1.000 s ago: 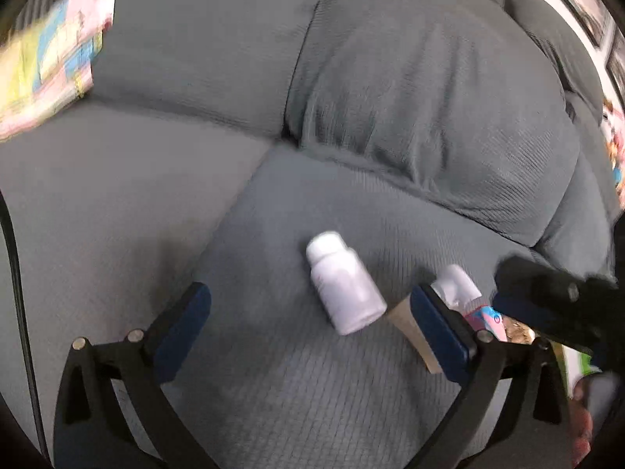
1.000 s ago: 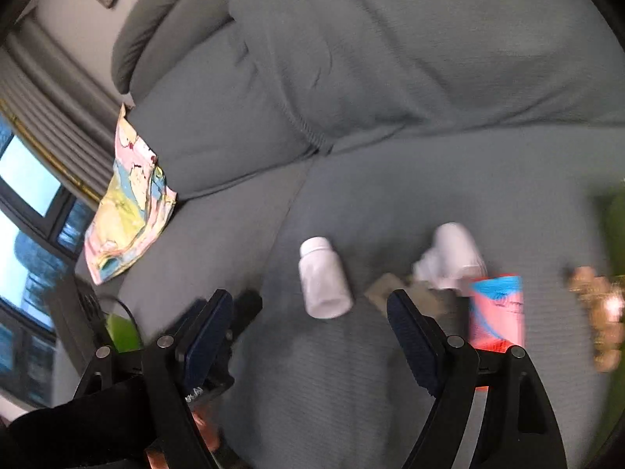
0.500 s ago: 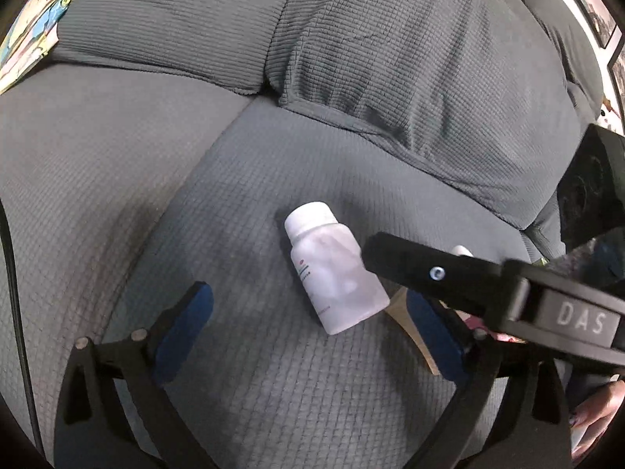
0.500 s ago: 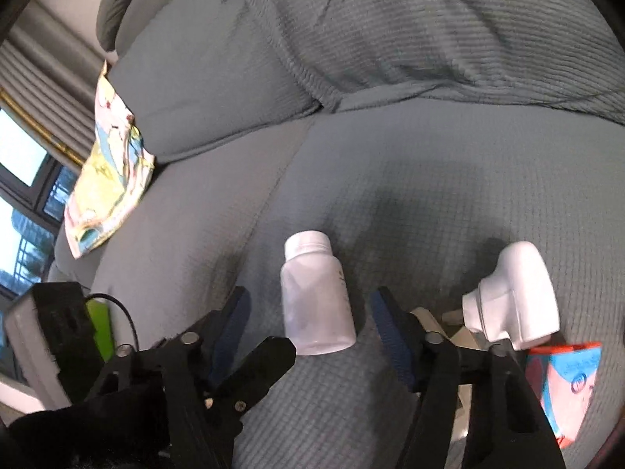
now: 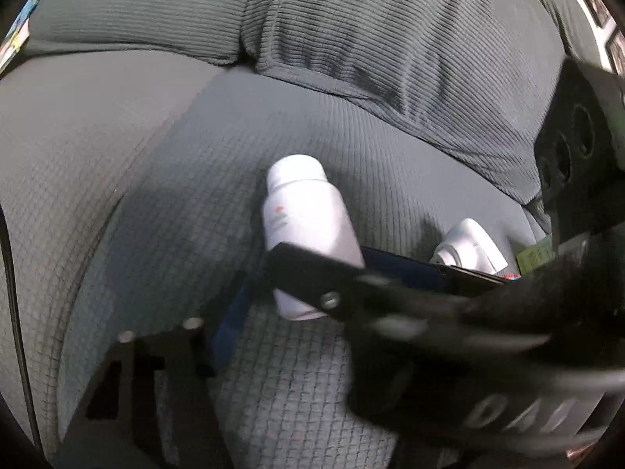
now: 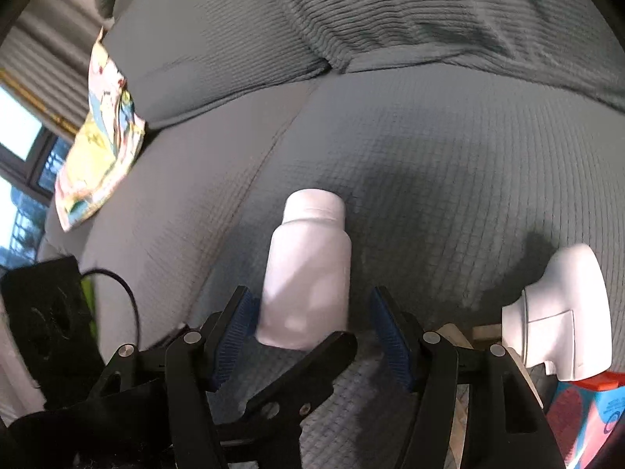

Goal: Organize rigid objects
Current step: 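Lift the plain white bottle and carry it toward the green box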

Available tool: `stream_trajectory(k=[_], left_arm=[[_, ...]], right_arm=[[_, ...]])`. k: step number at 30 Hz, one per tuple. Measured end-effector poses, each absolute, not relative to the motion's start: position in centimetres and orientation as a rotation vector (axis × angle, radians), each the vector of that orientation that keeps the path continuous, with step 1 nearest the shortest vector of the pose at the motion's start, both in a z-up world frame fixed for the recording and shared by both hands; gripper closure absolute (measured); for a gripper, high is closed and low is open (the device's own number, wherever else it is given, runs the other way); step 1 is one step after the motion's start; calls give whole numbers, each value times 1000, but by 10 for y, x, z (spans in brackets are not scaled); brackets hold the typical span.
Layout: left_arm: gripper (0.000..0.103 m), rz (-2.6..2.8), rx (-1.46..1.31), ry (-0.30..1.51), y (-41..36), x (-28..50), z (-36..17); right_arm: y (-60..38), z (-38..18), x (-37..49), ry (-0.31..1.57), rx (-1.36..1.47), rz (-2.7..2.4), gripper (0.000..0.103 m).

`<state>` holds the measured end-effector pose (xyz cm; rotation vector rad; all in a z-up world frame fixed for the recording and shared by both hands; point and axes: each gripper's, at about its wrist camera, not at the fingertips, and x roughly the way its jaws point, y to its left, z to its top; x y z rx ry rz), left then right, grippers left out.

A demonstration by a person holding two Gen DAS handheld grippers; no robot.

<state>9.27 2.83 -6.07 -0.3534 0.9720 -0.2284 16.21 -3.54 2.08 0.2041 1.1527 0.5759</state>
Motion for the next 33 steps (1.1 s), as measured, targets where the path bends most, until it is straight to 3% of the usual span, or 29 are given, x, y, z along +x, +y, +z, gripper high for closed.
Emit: stream_trajectory(k=[1,12,33], left_arm=[[58,-230,-350,976,27,92,-61],[58,-239,-303,936,19,80,-40],[57,-535,-181,596,-53,10,78]], right_arm=[[-33,21,161,1146,188,582,49],[-46,27,149,1106,252,608,49],[-124,148,46,702,222,399,49]])
